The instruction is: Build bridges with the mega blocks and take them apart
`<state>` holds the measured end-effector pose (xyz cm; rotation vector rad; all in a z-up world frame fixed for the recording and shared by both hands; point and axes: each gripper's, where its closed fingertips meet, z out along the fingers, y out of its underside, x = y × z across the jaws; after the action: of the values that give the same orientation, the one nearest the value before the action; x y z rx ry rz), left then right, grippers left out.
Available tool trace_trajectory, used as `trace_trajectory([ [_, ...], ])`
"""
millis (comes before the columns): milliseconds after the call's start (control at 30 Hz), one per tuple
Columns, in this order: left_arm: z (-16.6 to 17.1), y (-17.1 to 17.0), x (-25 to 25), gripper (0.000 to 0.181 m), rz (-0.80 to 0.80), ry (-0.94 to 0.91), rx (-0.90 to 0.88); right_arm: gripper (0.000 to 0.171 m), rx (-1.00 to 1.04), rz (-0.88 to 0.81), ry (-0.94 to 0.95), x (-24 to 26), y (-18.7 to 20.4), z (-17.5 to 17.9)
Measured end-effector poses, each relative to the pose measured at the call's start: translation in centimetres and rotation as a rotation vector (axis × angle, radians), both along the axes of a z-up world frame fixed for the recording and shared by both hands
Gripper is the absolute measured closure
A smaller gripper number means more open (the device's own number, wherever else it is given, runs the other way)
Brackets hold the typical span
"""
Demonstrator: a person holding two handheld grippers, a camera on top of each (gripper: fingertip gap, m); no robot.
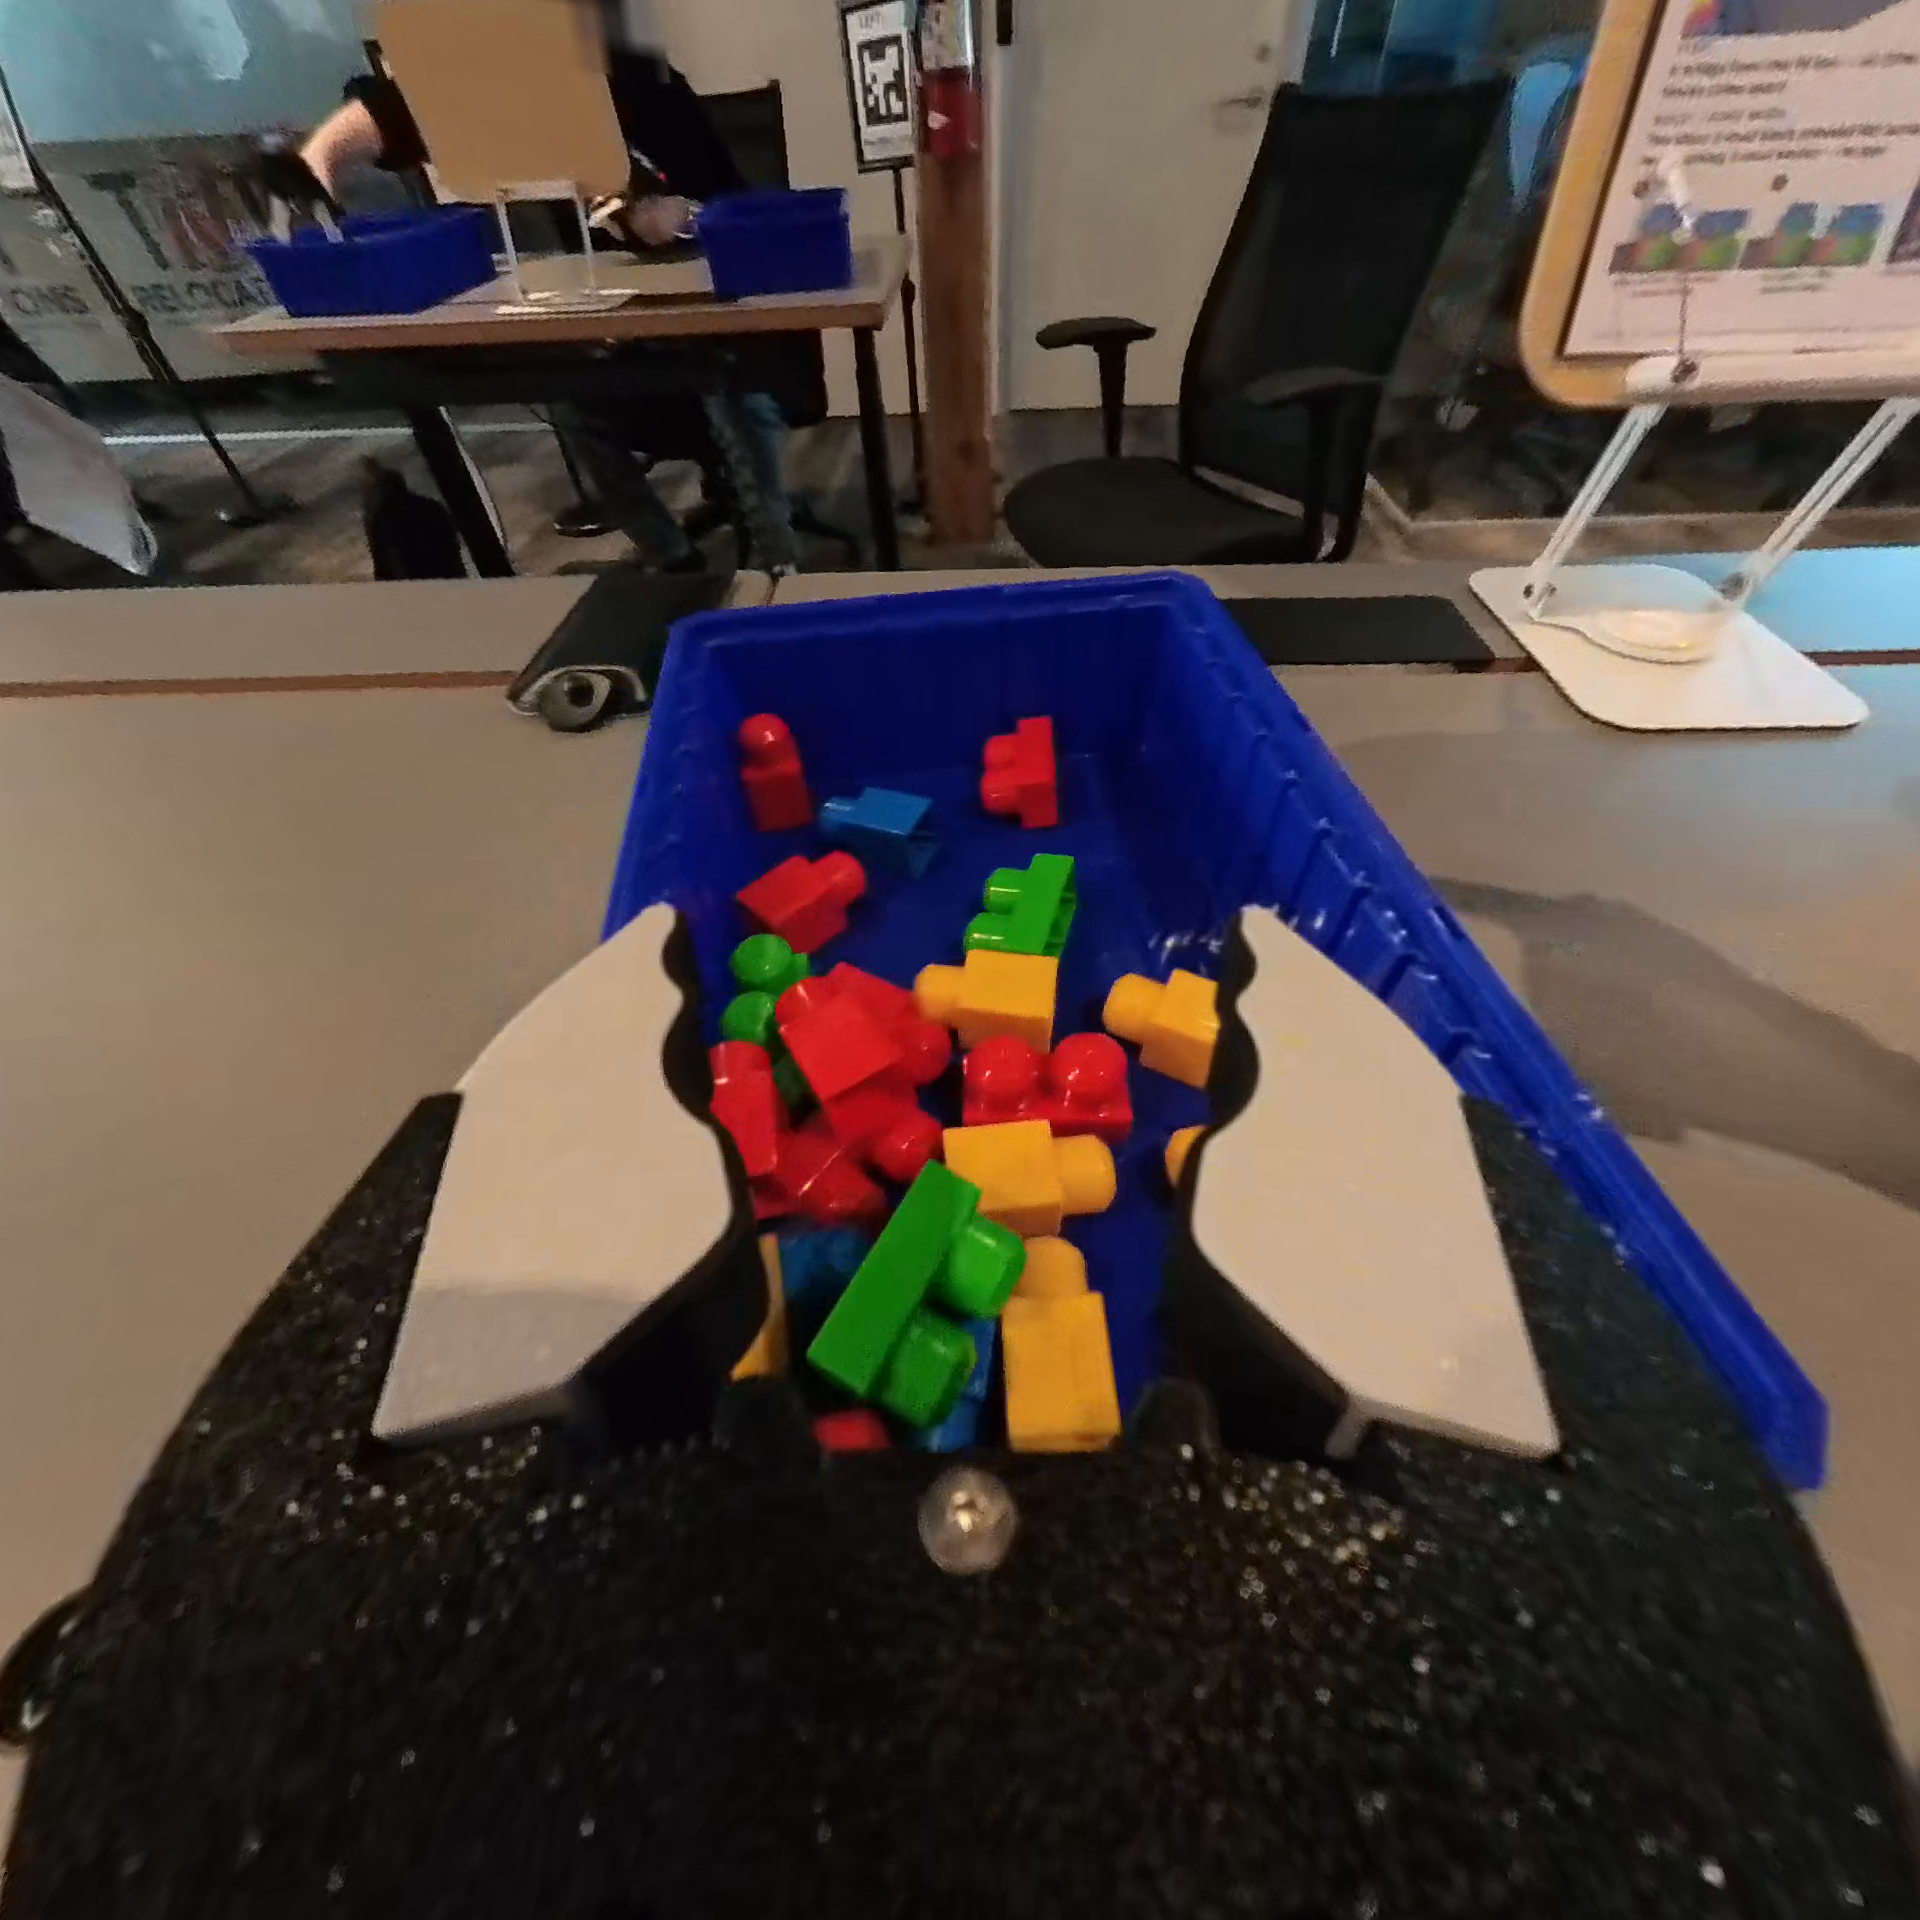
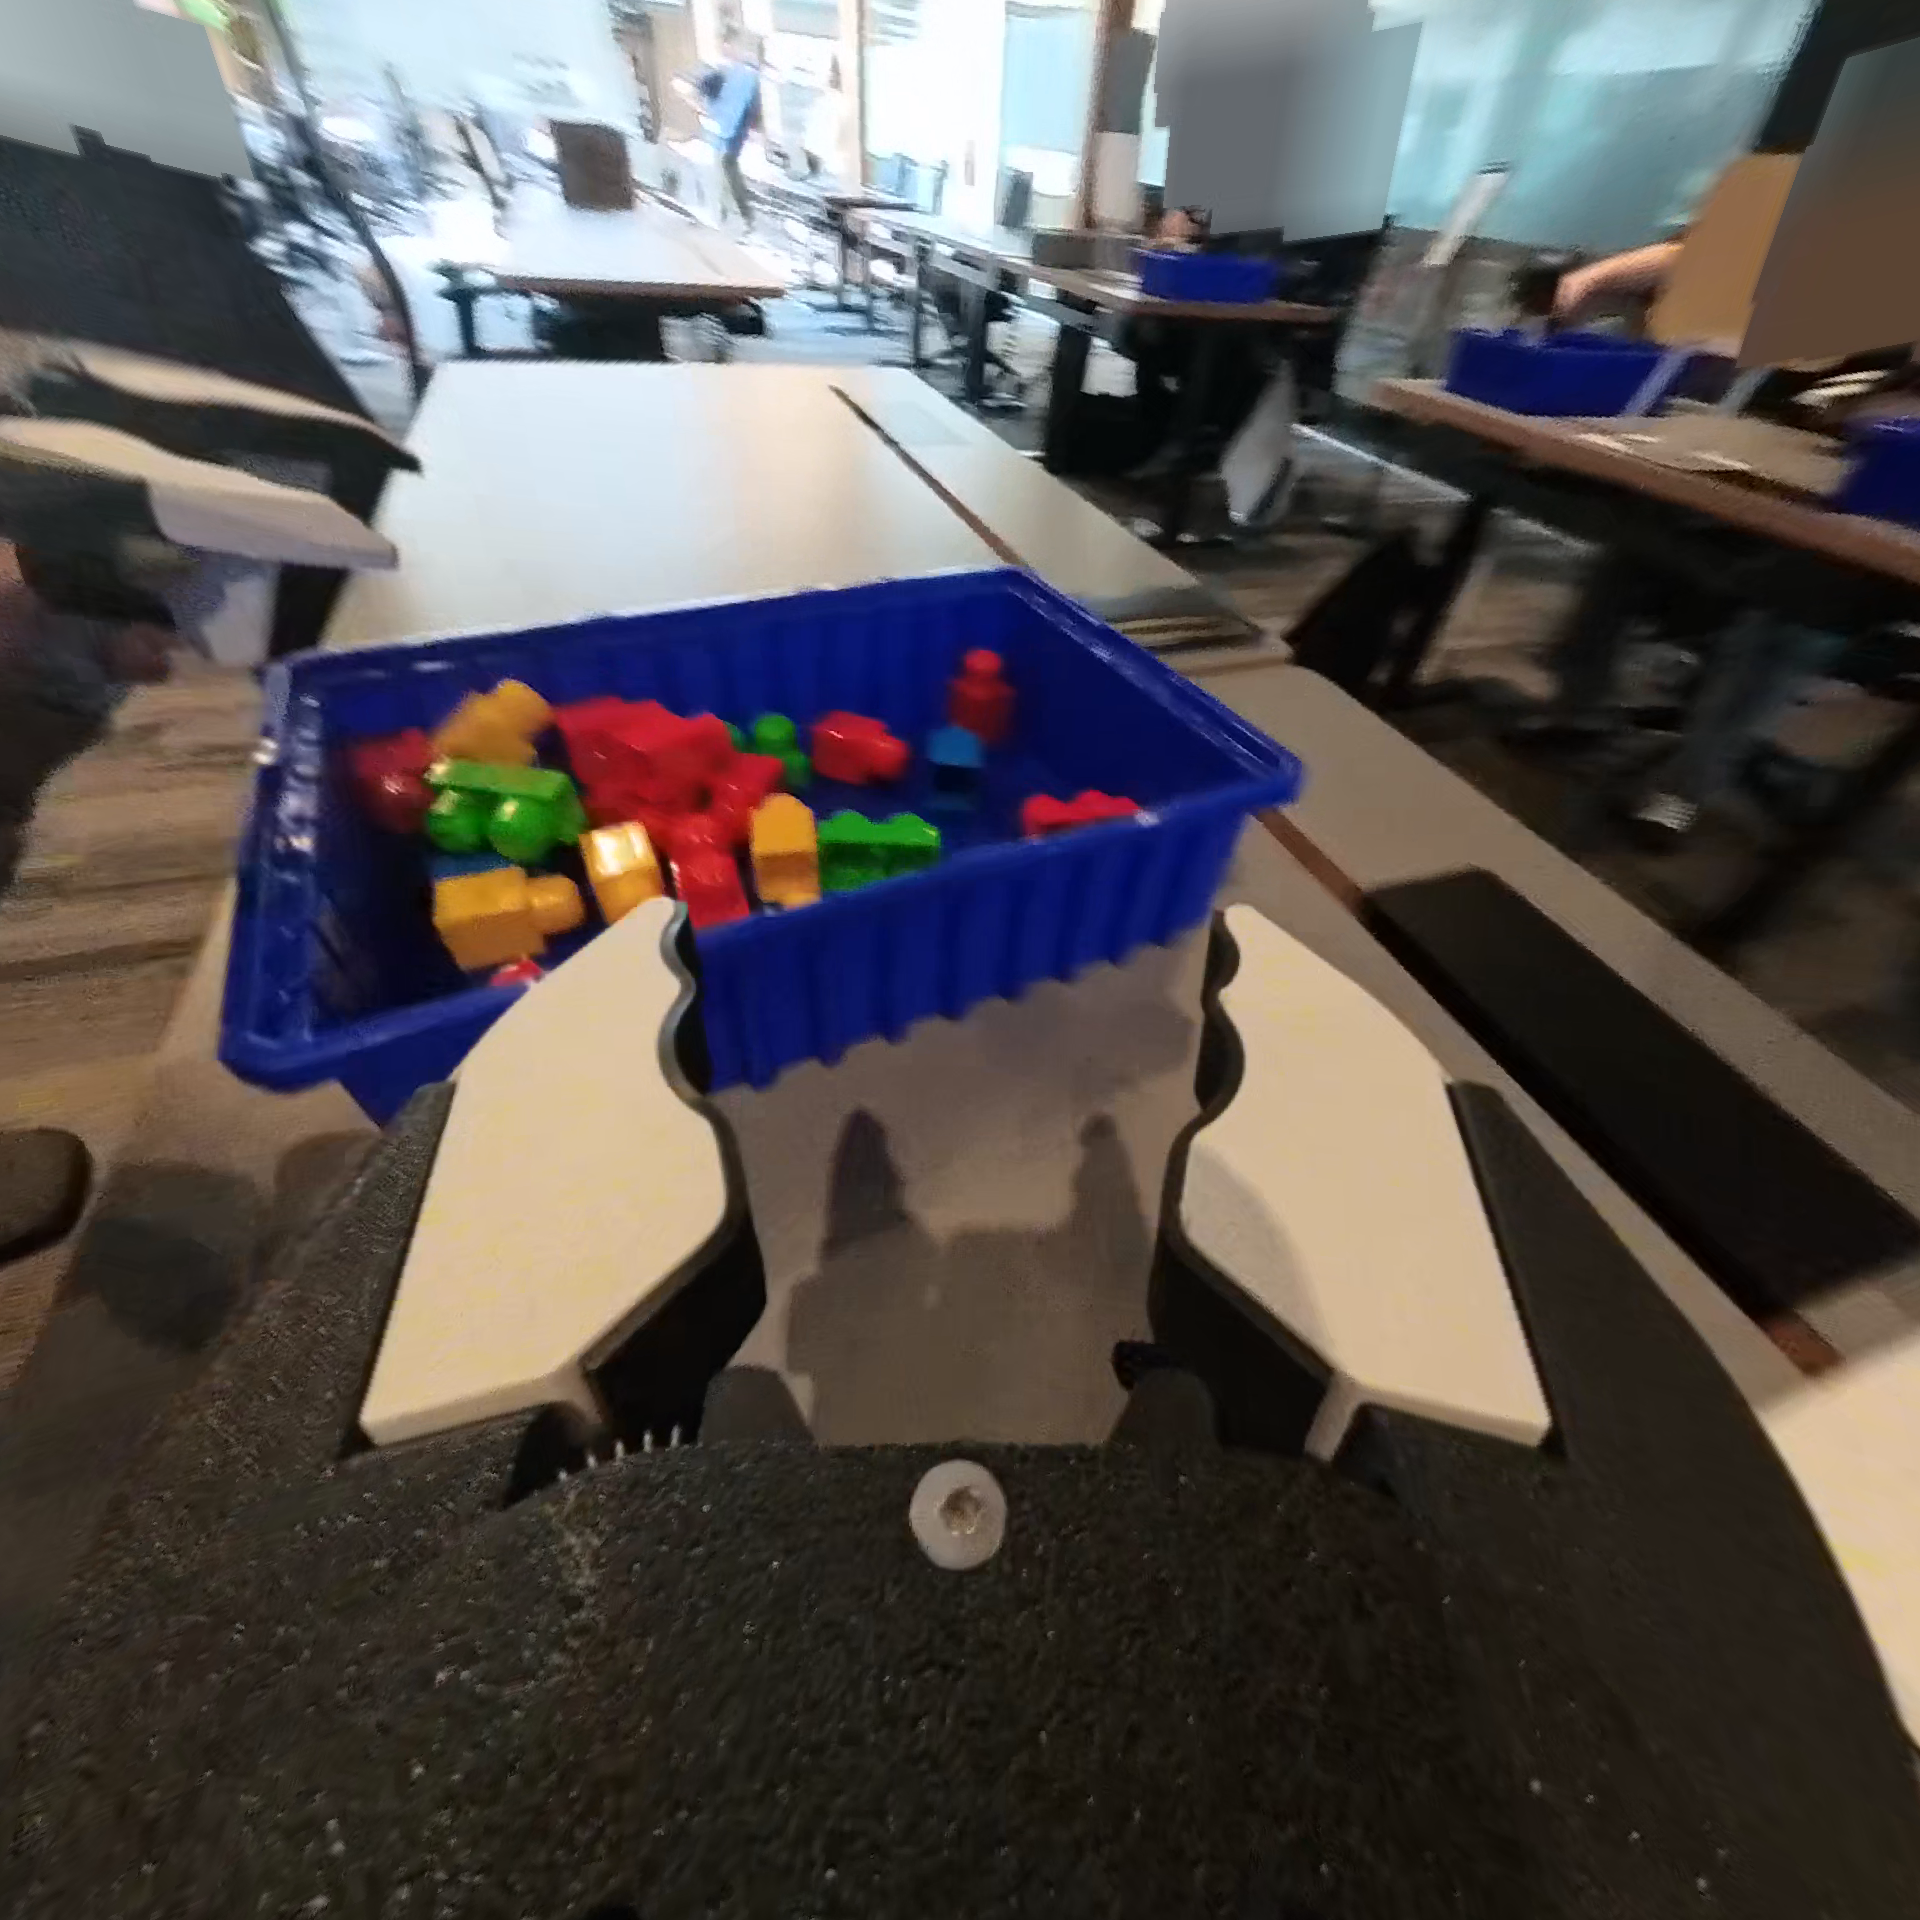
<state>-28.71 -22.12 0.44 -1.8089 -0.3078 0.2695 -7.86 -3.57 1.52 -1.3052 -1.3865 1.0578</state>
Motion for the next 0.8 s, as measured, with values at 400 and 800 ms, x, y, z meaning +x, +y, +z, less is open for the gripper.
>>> trace_trajectory([
  [400, -0.1, -0.5, -1.1, 0.103, -0.041, -0.049, 0.041, 0.091, 0.159, 0.199, 0.066, -12.9, -2.1, 5.4],
  [800, -2.2, 1.6, -2.8, 0.145, -0.081, -0.070, -0.063, 0.097, -0.042, 0.285, 0.005, -12.7, 0.5, 0.5],
])
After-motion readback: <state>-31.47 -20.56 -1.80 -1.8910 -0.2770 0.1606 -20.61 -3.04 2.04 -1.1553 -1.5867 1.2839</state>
